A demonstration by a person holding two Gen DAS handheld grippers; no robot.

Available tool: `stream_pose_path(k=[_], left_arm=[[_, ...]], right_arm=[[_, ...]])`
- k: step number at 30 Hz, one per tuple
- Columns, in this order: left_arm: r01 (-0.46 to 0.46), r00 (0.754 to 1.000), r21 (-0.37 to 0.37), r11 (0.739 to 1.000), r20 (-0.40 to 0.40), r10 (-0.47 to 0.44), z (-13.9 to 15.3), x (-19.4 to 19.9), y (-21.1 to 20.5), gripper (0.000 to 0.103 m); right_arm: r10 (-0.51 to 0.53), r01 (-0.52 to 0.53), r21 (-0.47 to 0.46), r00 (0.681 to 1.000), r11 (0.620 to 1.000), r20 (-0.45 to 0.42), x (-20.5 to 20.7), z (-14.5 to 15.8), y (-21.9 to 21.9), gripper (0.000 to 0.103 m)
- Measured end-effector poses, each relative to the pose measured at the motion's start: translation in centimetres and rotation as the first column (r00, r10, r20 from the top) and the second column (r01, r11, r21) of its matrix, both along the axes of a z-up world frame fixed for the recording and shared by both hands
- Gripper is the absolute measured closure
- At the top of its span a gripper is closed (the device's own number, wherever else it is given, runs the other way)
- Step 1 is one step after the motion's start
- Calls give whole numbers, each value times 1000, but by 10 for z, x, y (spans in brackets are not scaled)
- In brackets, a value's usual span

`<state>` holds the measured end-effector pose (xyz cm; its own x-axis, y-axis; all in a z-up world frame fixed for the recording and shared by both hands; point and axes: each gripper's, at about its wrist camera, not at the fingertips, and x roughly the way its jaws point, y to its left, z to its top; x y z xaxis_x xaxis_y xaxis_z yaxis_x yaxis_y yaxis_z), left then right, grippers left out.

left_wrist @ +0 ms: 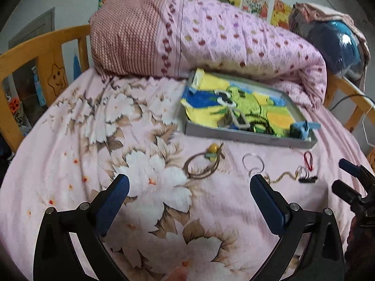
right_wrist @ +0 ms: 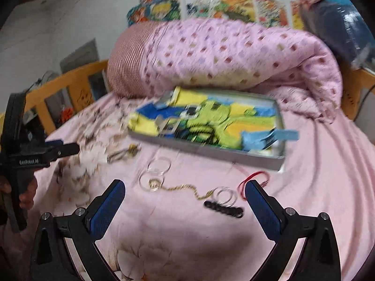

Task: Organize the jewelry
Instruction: 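Withdraw both tools from the tray toward the rings and hair tie, then grasp the silver metal rings with the right tool while the left tool grasps the yellow-bead hair tie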

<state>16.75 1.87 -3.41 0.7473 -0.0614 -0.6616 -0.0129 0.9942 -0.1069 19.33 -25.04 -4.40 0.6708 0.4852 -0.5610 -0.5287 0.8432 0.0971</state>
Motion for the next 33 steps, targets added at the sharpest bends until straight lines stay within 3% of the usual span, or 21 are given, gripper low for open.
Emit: stream_pose_path(k=[4,9,14,17,19,22,27,33], left_arm=[[16,999,-14,1000,-40,-17,-12,13,0,2],[34,997,19,999,-75,-32,-22,30,-3,2],[66,995,50,997,-71,-63,-26,41,-8,4],[98,993,62,993,-78,-93,-27,48,-12,22],[123,989,67,990,-91,-116,-29,53,-14,40],[156,983,74,985,-112,-147,-33,60,-19,58],[215,969,96,972,-146,-200,-42,70,-30,77],[193,963,107,975,-213,-167,-50,81,-30,91]], right_arm=[[63,-65,-38,997,997,-46,10,-15,12,0],[120,-125,-84,991,989,-63,22,-28,25,0],[136,-140,-60,988,988,-68,43,-33,28,5],[144,-147,-26,985,989,-93,59,-34,32,16],[154,-157,-16,982,988,-111,71,-36,37,22],[162,-165,-3,975,986,-154,85,-40,43,43],[188,-192,-4,963,981,-194,97,-48,54,64],[219,-233,-37,947,972,-234,108,-60,76,68]])
